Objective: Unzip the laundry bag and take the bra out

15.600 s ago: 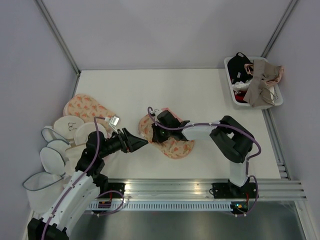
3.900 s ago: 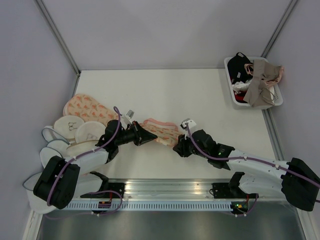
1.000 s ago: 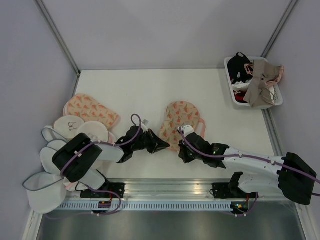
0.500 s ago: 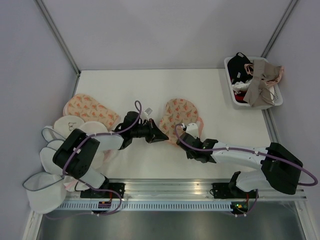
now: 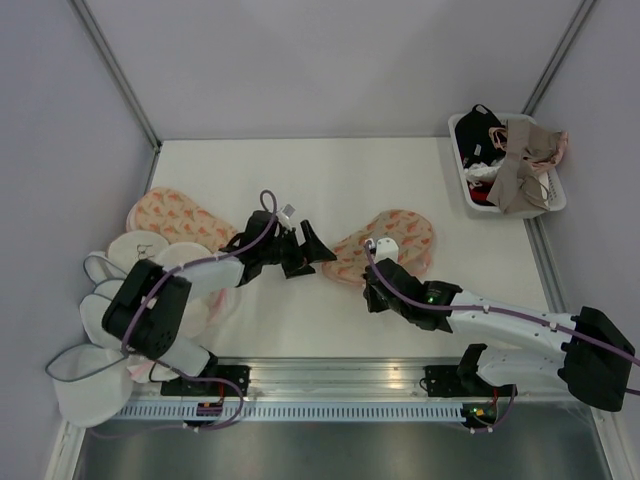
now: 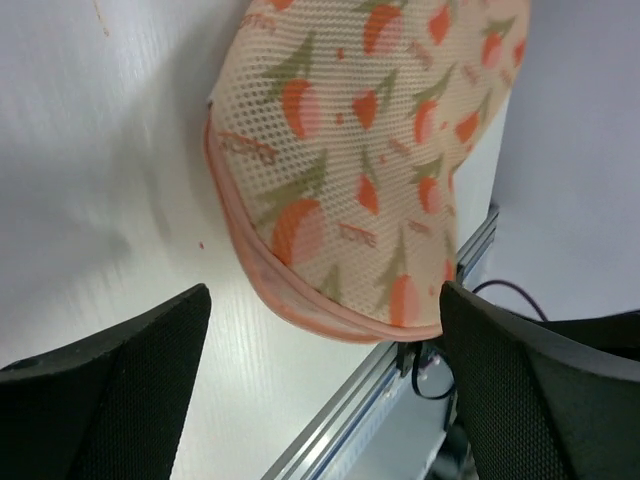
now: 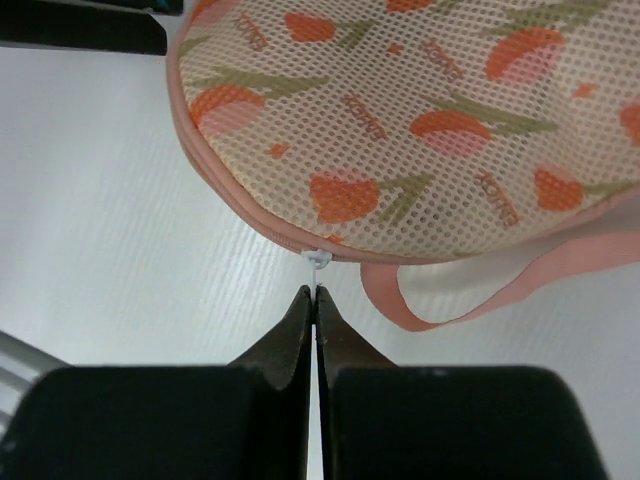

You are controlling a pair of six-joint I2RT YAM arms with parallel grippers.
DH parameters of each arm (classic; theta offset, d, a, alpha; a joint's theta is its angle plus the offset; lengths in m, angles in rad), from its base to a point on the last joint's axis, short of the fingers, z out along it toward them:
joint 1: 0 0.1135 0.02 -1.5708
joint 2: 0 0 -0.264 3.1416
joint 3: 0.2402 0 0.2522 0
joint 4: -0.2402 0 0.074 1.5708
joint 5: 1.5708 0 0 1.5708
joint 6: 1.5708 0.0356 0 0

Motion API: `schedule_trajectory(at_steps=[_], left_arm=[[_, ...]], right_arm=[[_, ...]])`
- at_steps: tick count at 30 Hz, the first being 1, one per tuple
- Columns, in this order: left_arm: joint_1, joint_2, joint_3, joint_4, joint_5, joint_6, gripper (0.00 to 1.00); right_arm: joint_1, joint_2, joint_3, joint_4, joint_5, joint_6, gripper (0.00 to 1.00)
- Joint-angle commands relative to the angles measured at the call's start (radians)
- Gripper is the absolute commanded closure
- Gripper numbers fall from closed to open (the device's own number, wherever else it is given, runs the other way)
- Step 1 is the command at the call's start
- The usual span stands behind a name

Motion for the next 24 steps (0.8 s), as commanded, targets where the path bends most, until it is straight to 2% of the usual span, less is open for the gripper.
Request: schedule_trajectory(at_steps=[1, 4, 6, 8, 17, 20, 22, 23, 24], left_arm=[[-0.012, -0.217, -0.108, -0.081, -0.164, -0.056, 0.01], [-0.035, -0.407, -0.208, -0.068, -0.178, -0.139, 0.00], [-0.059, -0.452, -0.253, -0.046, -0.163, -0.207, 0.00], [-0.082, -0.491, -0.319, 0.016, -0.152, -0.250, 0.00], [-0.147, -0.443, -0.380, 0.106, -0.179, -0.327, 0.02], [-0.147, -0.396, -0.377, 0.165, -0.182, -0.334, 0.15], [-0.147, -0.356, -0.363, 0.198, -0.181, -0.330, 0.31], [-0.147, -0.344, -0.357, 0.205, -0.179, -0.328, 0.41], [-0.147, -0.332, -0.347, 0.211, -0.178, -0.327, 0.64]], right_arm=[[0.003, 0.000, -0.018, 0.132, -0.125, -0.024, 1.00], [0.003, 0.025, -0.037, 0.264, -0.273, -0.017, 1.00], [0.003, 0.064, -0.037, 0.362, -0.386, -0.009, 1.00], [0.003, 0.113, -0.031, 0.399, -0.420, 0.002, 1.00], [0.003, 0.166, -0.021, 0.493, -0.465, 0.022, 1.00], [0.006, 0.161, -0.027, 0.511, -0.488, 0.020, 1.00], [0.012, 0.158, -0.030, 0.513, -0.495, 0.006, 1.00], [0.015, 0.154, -0.034, 0.513, -0.501, 0.000, 0.99], [0.017, 0.149, -0.036, 0.508, -0.502, -0.009, 1.00]])
